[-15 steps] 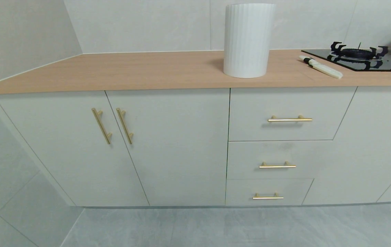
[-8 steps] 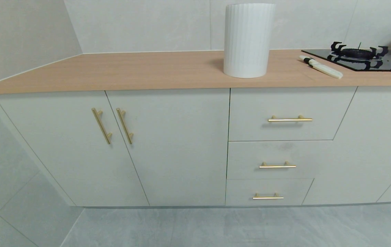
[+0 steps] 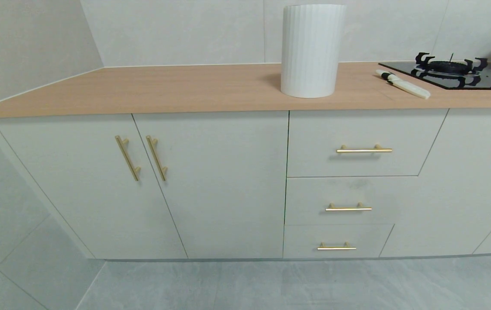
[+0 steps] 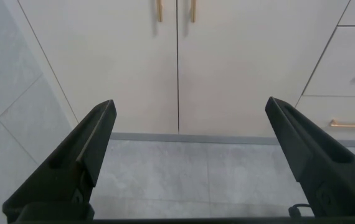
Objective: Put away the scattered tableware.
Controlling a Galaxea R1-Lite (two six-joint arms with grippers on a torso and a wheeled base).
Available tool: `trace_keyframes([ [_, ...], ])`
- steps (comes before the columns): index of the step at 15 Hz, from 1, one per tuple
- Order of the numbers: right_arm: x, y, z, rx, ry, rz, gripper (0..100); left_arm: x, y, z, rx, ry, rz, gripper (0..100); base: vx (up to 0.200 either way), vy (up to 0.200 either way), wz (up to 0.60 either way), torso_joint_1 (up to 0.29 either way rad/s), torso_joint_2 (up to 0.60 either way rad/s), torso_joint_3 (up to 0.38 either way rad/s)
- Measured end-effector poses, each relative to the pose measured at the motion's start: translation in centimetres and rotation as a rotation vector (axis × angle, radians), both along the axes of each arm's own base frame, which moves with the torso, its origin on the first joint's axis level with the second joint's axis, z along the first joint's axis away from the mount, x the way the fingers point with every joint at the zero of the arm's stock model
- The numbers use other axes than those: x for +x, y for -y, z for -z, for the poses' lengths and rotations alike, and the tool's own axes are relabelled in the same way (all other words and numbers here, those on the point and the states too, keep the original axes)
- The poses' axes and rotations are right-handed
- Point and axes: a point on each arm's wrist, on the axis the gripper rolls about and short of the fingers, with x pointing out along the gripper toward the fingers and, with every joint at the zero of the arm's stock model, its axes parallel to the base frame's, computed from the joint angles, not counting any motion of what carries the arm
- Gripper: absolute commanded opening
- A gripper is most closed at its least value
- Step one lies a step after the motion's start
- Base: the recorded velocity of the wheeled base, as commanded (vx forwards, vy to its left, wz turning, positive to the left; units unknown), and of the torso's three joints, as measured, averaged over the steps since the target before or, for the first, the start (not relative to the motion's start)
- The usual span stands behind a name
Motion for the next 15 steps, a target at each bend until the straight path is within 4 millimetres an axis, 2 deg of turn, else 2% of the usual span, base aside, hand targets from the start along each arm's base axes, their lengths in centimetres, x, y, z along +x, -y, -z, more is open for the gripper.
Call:
trace_keyframes([
  [15,0.0,0.0,0.03,0.001,-0.003,-0.001,100,0.01,0.0,-0.01,-0.001,0.0,0.002,100,0.2,0.0,0.0,0.004,0.0,0.003],
])
